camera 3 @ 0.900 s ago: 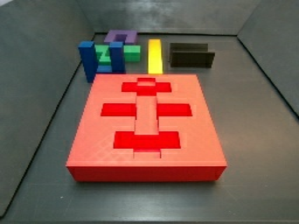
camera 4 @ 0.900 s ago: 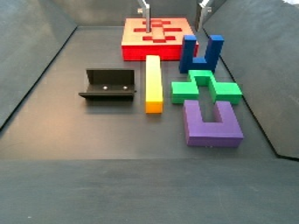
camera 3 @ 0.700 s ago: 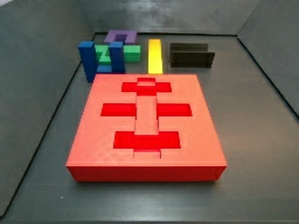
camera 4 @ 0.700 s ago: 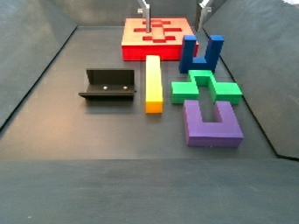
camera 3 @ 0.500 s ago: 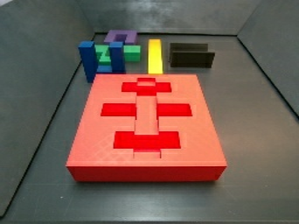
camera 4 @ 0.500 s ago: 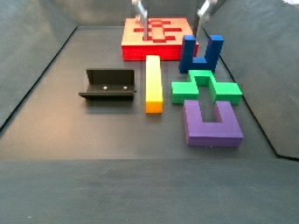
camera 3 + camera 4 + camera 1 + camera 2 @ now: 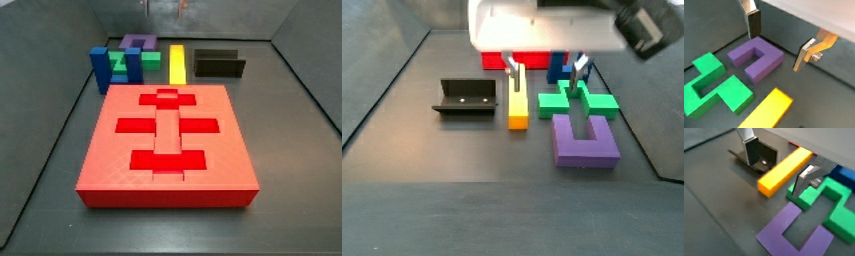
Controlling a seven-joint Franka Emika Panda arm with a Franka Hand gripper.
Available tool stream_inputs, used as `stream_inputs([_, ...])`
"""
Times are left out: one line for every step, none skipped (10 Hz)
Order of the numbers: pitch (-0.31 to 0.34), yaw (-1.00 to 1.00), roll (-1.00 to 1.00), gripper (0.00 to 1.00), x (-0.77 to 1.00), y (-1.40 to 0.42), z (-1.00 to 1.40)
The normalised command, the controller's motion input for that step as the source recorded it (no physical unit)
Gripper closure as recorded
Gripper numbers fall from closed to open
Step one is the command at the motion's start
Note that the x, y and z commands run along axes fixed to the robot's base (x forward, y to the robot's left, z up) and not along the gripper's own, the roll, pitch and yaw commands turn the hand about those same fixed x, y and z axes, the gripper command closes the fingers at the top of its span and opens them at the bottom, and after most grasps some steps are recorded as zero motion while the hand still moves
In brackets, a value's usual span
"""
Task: Pick up the purple object. Move up. Place the purple object on the fixture. Regrasp the purple object. Move to above the board. Insert the purple object.
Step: Pick up the purple object.
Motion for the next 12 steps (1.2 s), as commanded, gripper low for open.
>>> stream_inputs([-0.06,-0.69,-0.08,0.0,0.0,-0.02,-0.64])
stream_inputs([-0.004,-0.45,0.0,0.0,-0.39,0.0,-0.48])
stream_inputs([-0.03,0.0,0.0,0.0,-0.23,-0.08,-0.41])
stream_inputs([-0.013,0.16,0.0,0.0,-0.07,-0.14,-0.45])
stream_inputs([-0.004,0.55,-0.02,0.0,0.0,0.0,-0.25])
stream_inputs([-0.036,0.67,-0.1,0.0,0.0,0.03,-0.22])
stream_inputs([-0.059,0.57,-0.07,0.0,-0.08,0.11,-0.22])
stream_inputs([-0.033,0.14,-0.07,0.0,-0.05,0.05,-0.11])
stream_inputs([0.0,-0.07,-0.06,0.0,-0.26,0.11,-0.03])
stream_inputs([0.0,-0.17,-0.01,0.0,-0.36,0.02,-0.07])
stream_inputs([0.0,-0.21,0.0,0.0,-0.36,0.0,-0.16])
stream_inputs([0.0,-0.21,0.0,0.0,-0.38,0.0,-0.2])
